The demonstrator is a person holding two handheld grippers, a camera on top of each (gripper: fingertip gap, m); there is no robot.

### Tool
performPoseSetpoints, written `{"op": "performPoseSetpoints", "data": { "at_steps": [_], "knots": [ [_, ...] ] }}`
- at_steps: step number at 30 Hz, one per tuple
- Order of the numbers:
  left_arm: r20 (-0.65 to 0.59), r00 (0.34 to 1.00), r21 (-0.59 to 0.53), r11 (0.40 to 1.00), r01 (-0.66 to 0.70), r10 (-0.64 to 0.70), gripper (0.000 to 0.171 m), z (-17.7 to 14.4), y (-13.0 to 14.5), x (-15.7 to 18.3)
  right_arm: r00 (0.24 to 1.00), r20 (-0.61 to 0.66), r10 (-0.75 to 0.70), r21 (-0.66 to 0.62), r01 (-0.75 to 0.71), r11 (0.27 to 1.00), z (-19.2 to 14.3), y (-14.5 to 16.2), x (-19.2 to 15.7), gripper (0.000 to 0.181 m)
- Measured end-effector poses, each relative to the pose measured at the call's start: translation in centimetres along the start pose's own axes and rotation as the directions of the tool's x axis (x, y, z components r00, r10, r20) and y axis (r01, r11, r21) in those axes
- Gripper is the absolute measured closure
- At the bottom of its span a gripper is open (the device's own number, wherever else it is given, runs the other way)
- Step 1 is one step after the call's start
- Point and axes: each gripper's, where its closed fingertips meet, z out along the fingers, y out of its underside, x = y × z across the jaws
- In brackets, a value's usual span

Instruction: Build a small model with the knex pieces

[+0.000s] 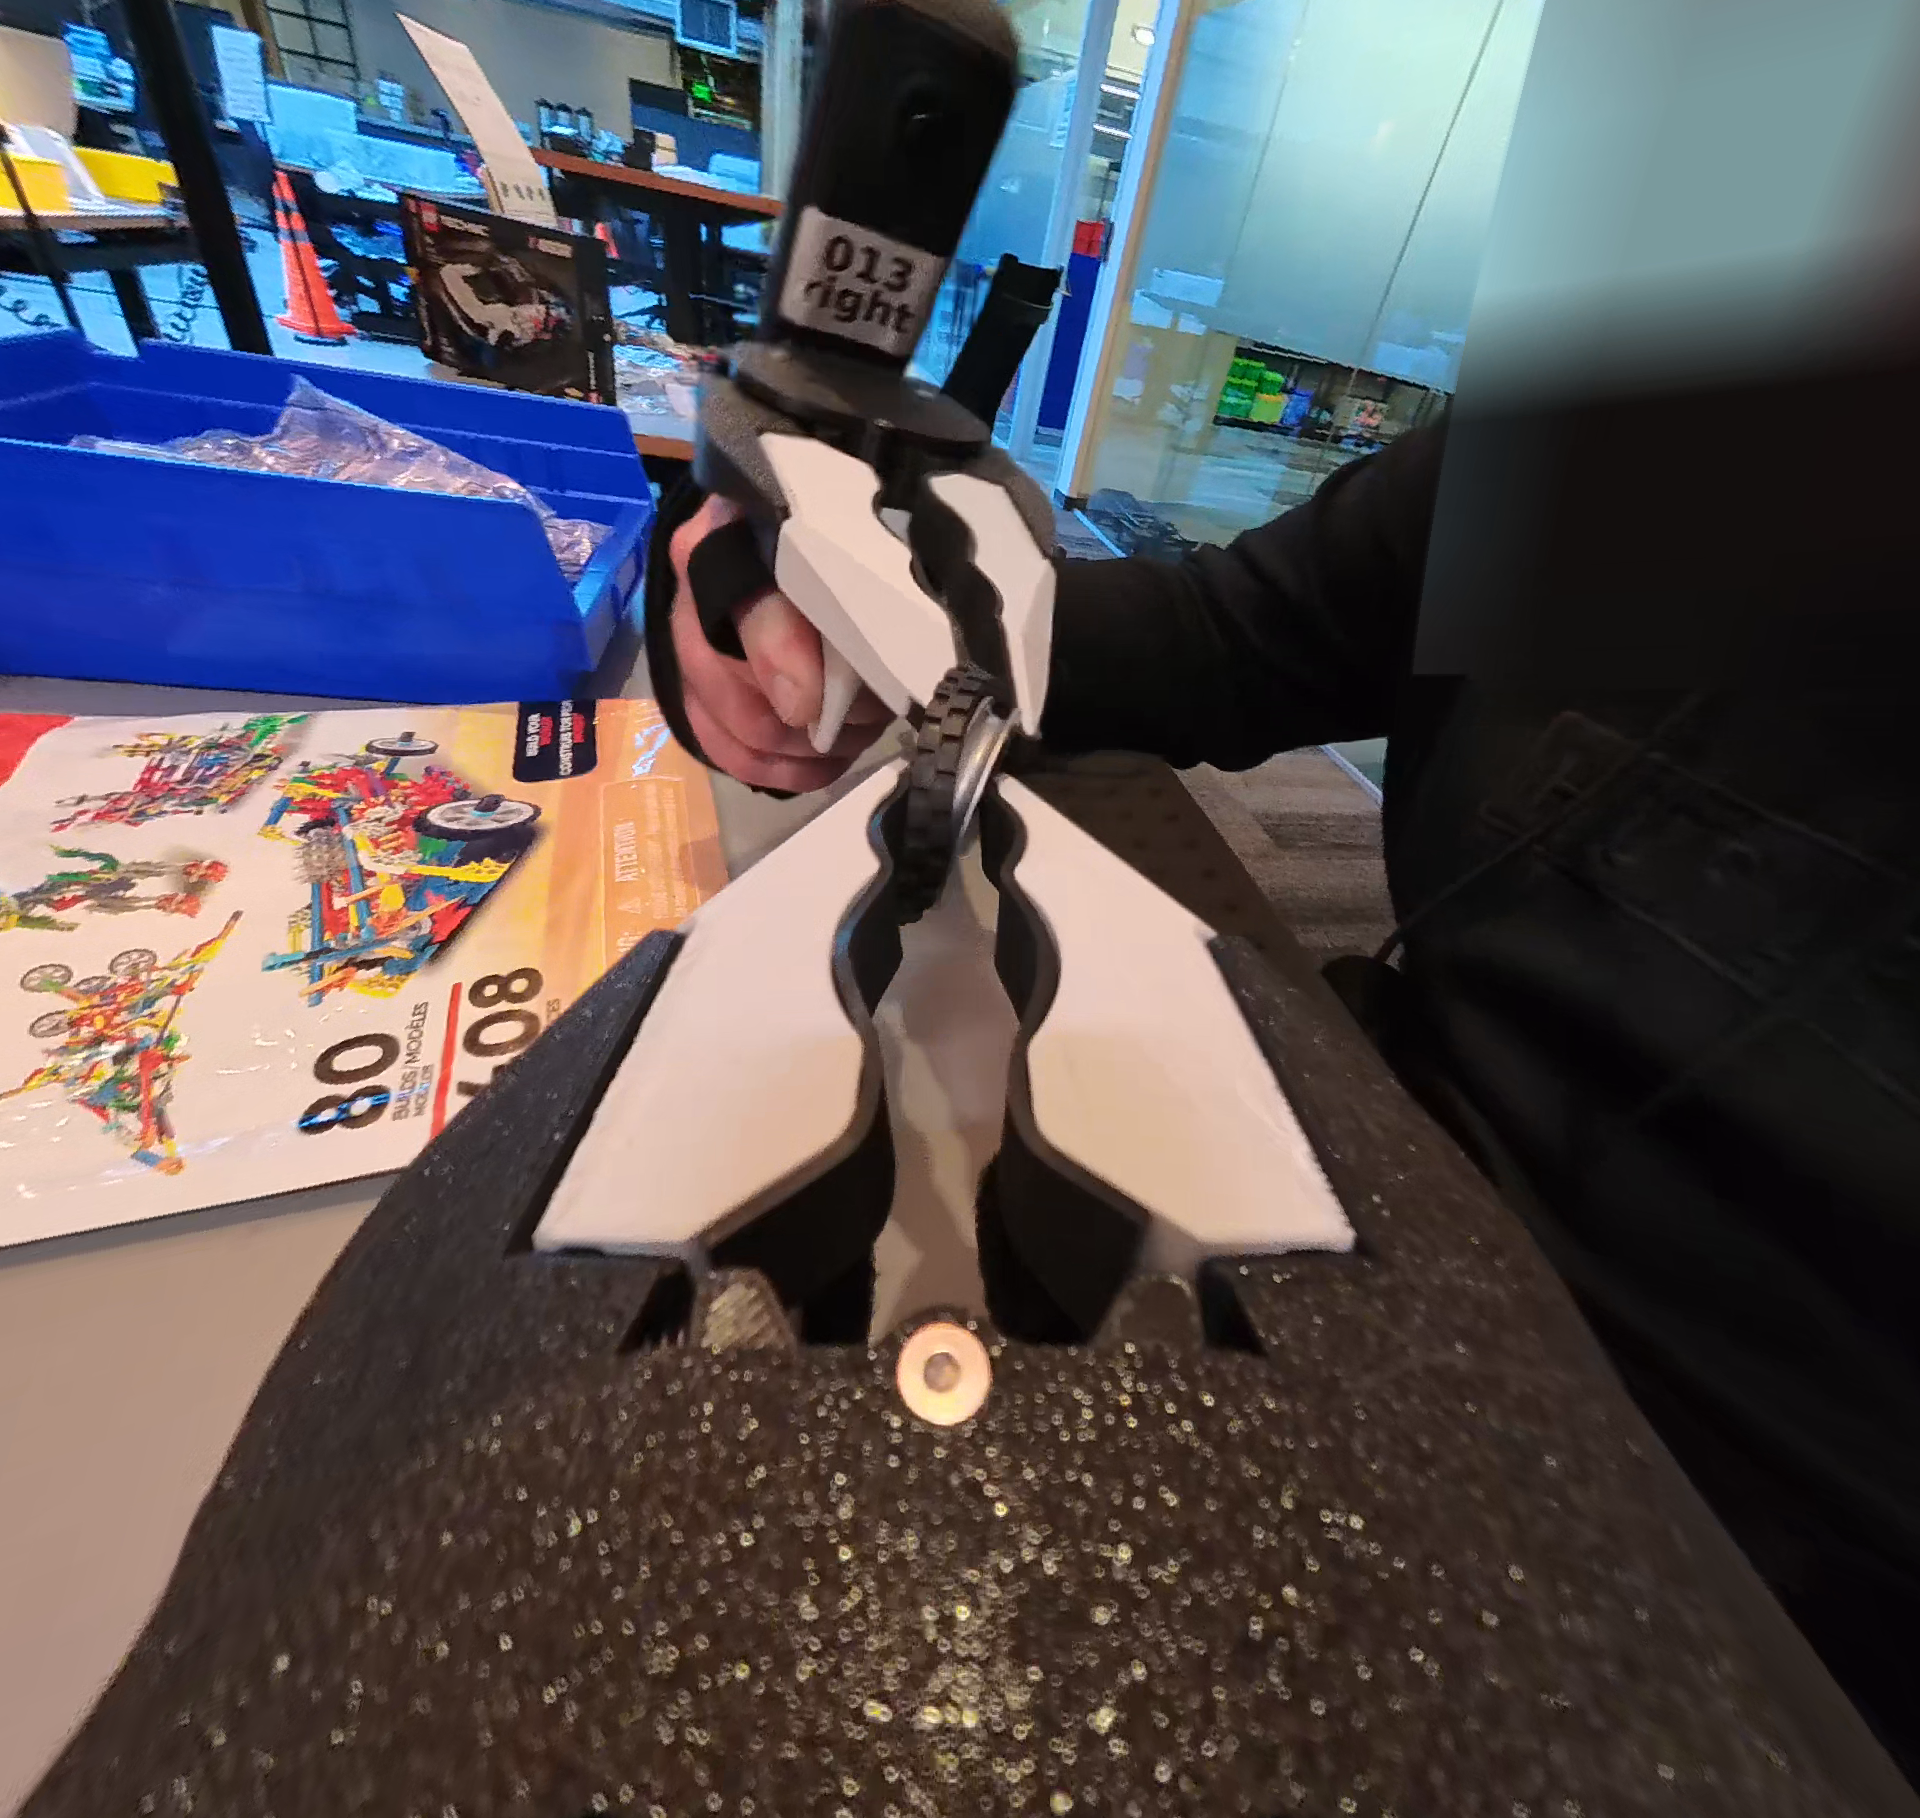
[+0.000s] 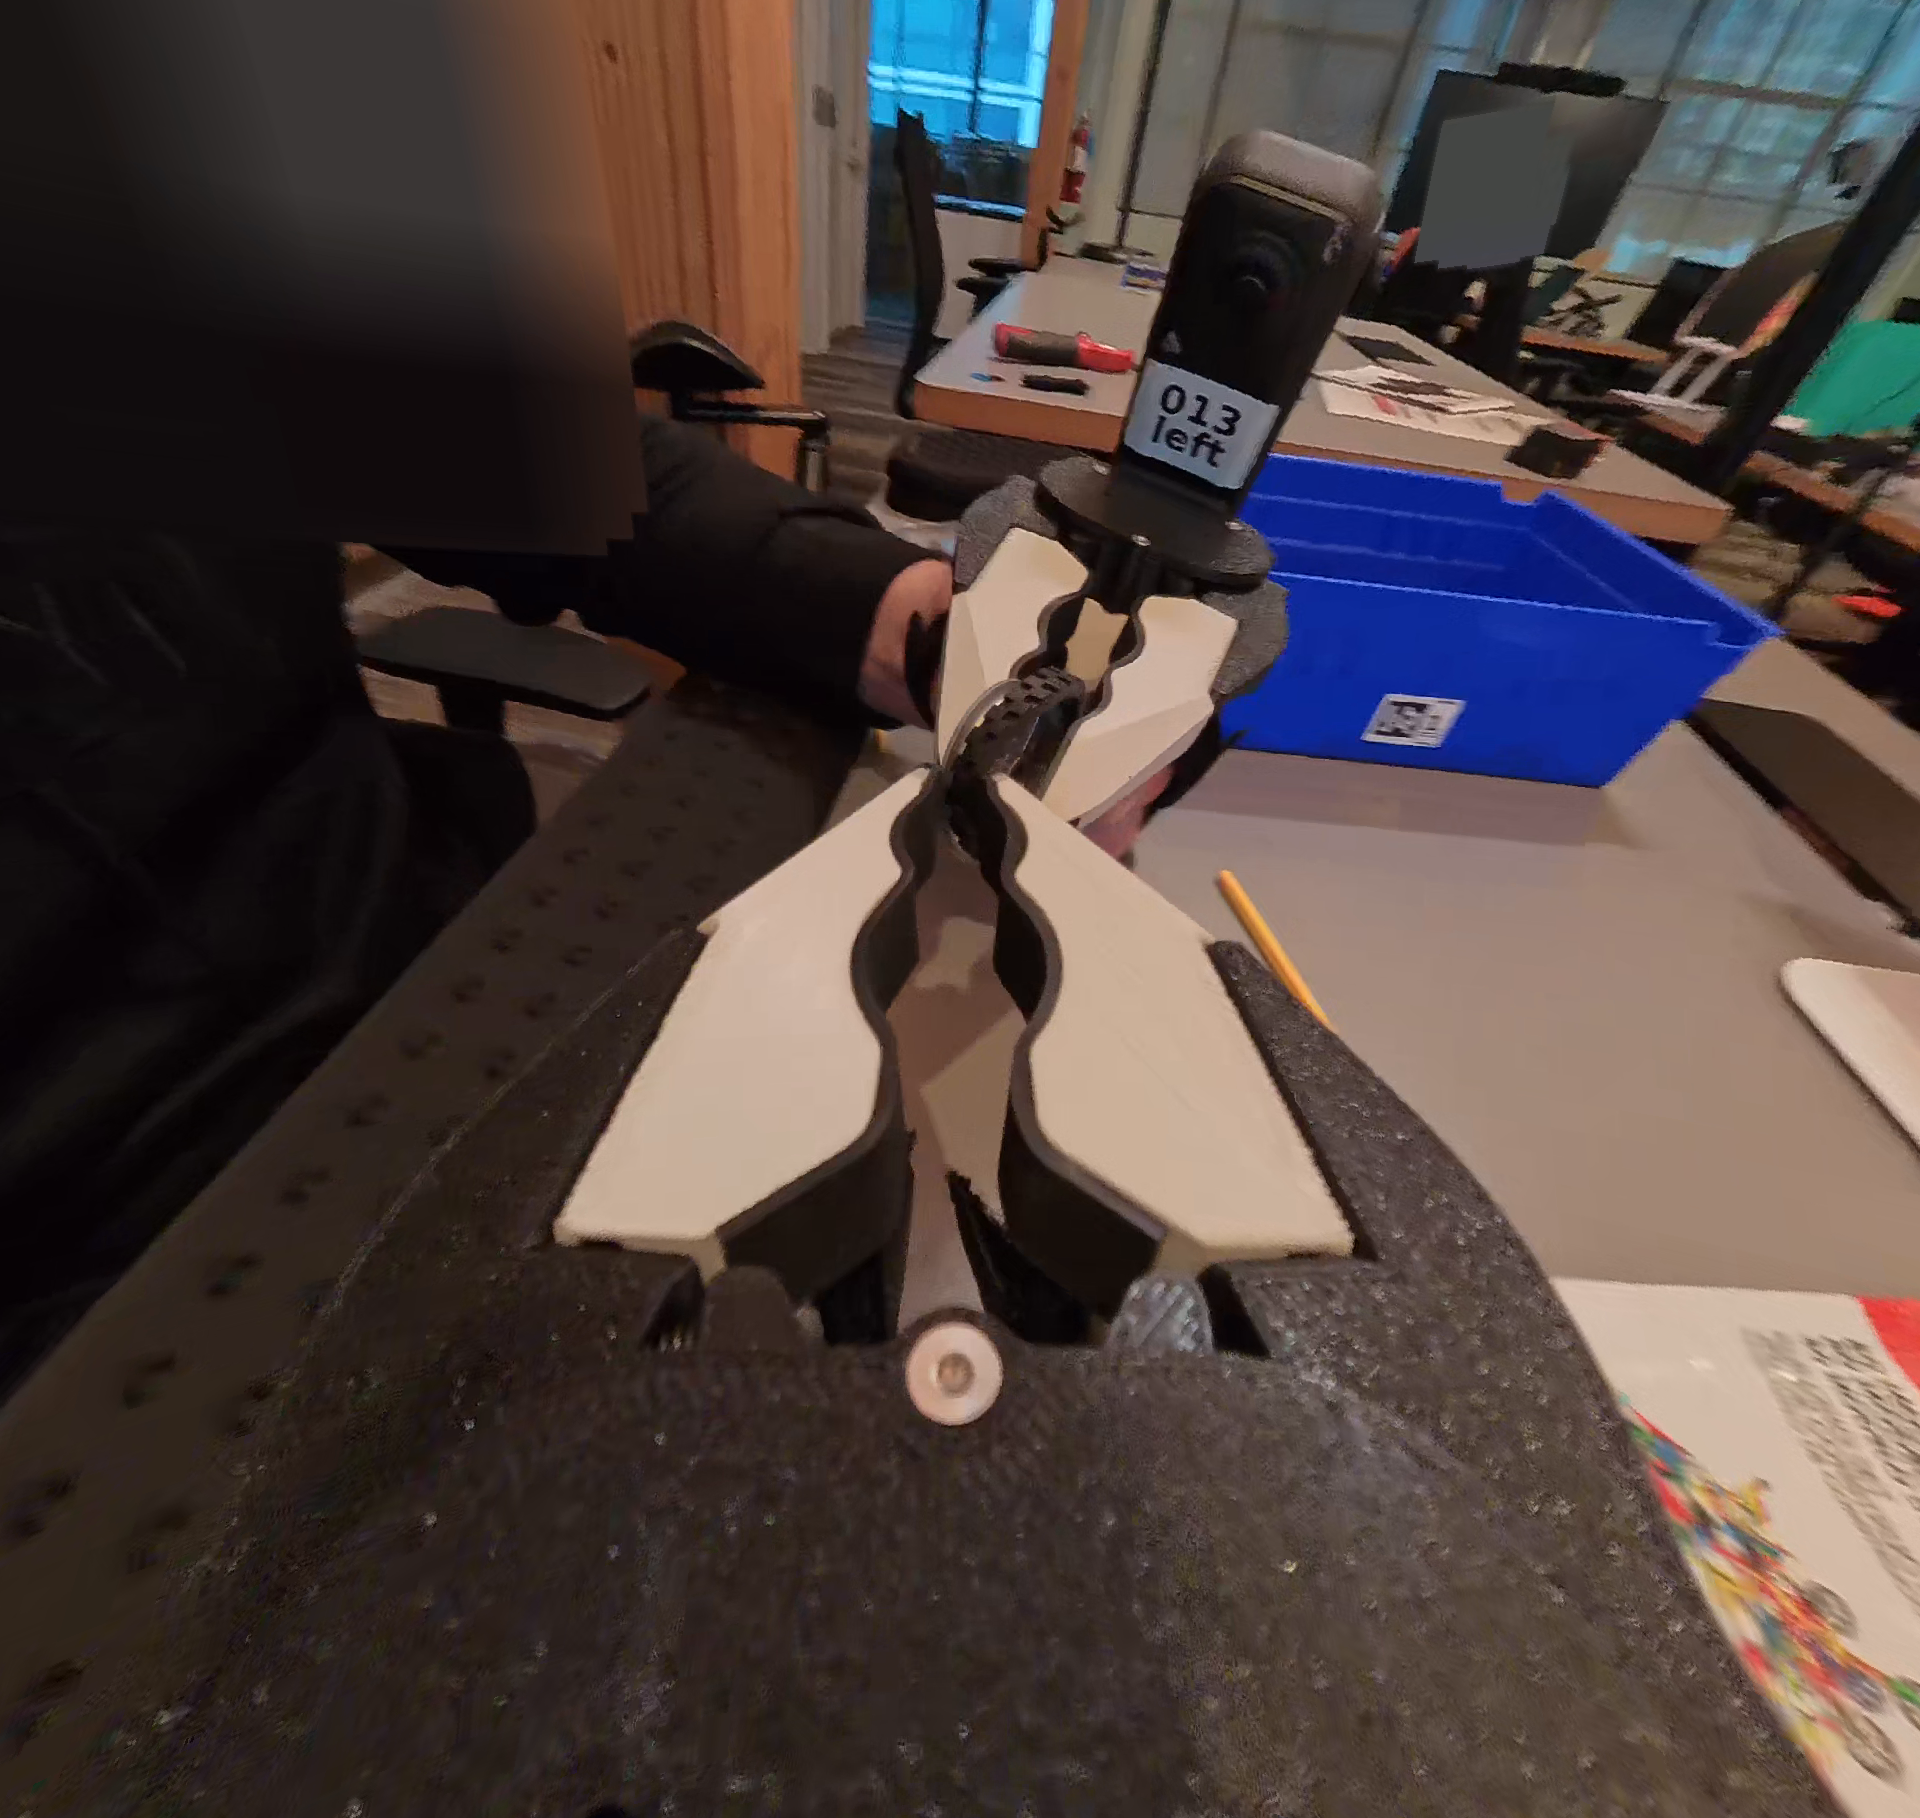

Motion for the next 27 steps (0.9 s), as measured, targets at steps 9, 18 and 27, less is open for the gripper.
{"op": "performPoseSetpoints", "data": {
  "at_steps": [9,18,27],
  "knots": [
    [0.175,0.983,-0.024,0.998,0.060,-0.054,0.164,-0.3,0.8,-3.2,0.964,-0.196,-0.182,-0.204,0.141,0.969,-0.4,1.9,2.7,0.176],
    [0.322,0.945,-0.045,0.996,0.075,-0.056,0.165,-0.5,1.3,-5.6,0.890,-0.309,-0.336,-0.374,0.211,0.903,-0.7,3.3,5.0,0.179],
    [0.491,0.870,-0.060,0.994,0.086,-0.046,0.166,-0.8,1.8,-8.4,0.760,-0.375,-0.531,-0.568,0.264,0.779,-1.2,4.5,7.4,0.179]
  ]
}}
